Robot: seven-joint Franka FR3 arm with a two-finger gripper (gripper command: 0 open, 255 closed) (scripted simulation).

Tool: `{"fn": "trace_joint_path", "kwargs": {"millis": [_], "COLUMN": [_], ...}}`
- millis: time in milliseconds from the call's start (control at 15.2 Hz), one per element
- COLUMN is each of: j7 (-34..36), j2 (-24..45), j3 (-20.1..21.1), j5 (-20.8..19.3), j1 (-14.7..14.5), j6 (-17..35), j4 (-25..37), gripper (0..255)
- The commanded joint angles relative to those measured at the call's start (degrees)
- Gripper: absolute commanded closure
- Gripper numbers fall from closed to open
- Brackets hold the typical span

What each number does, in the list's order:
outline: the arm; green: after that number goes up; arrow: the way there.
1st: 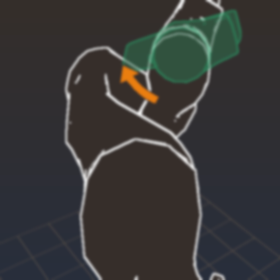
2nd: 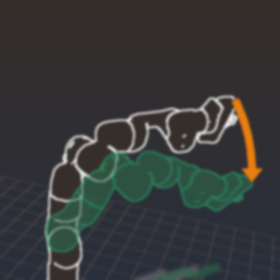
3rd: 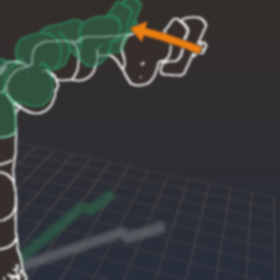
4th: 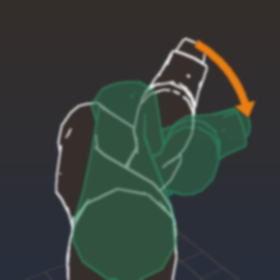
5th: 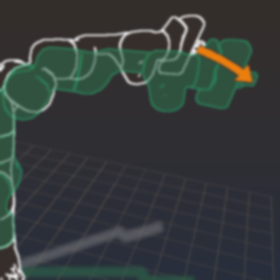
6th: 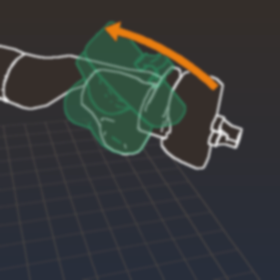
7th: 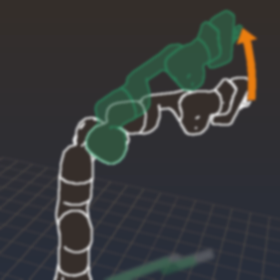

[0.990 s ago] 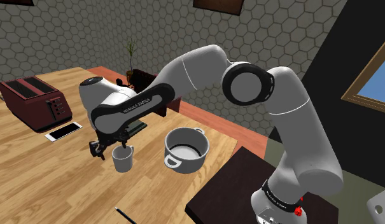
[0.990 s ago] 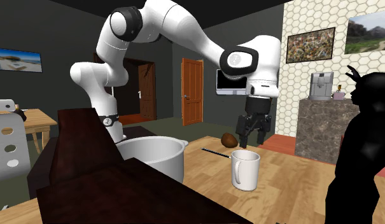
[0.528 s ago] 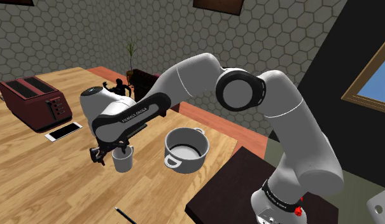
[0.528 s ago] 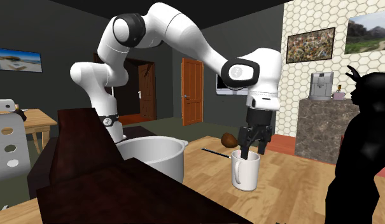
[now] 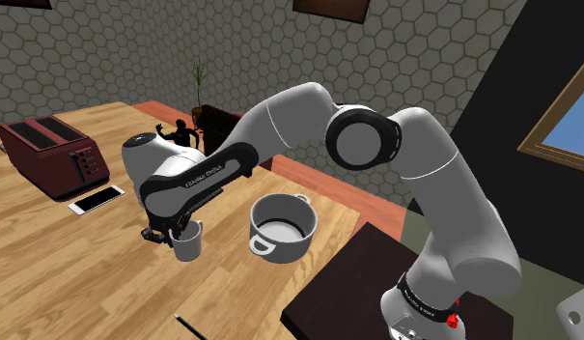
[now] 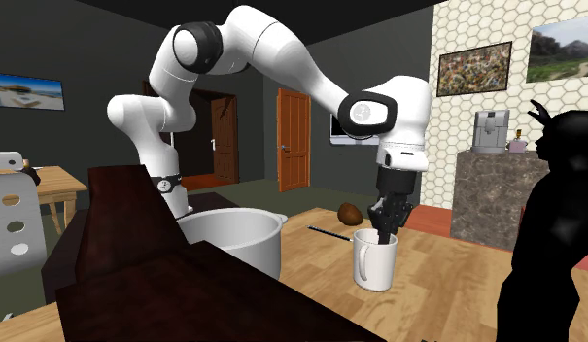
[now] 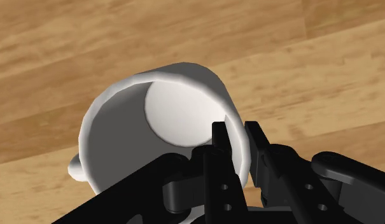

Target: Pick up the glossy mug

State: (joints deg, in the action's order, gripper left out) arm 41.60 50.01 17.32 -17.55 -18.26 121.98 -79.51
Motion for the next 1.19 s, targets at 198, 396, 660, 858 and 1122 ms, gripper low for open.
{"fn": "trace_joint_path", "kwargs": {"millis": [198, 396, 660, 858, 1122], "j7": [0.00, -0.18, -0.45, -0.67, -0.96], "j2": [-0.68, -2.15, -3.97, -5.25, -6.84], "j3": [0.13, 0.46, 0.87, 1.16, 1.52], "j5": [0.12, 0.48, 0.96, 1.32, 1.80], "j1": [0.10, 0.30, 0.54, 0.69, 0.86], "j6": [-0.30, -1.61, -3.48, -4.94, -6.98], "j4": [-0.40, -0.54, -0.47, -0.27, 0.22], "gripper": [255, 255, 255, 255, 255]}}
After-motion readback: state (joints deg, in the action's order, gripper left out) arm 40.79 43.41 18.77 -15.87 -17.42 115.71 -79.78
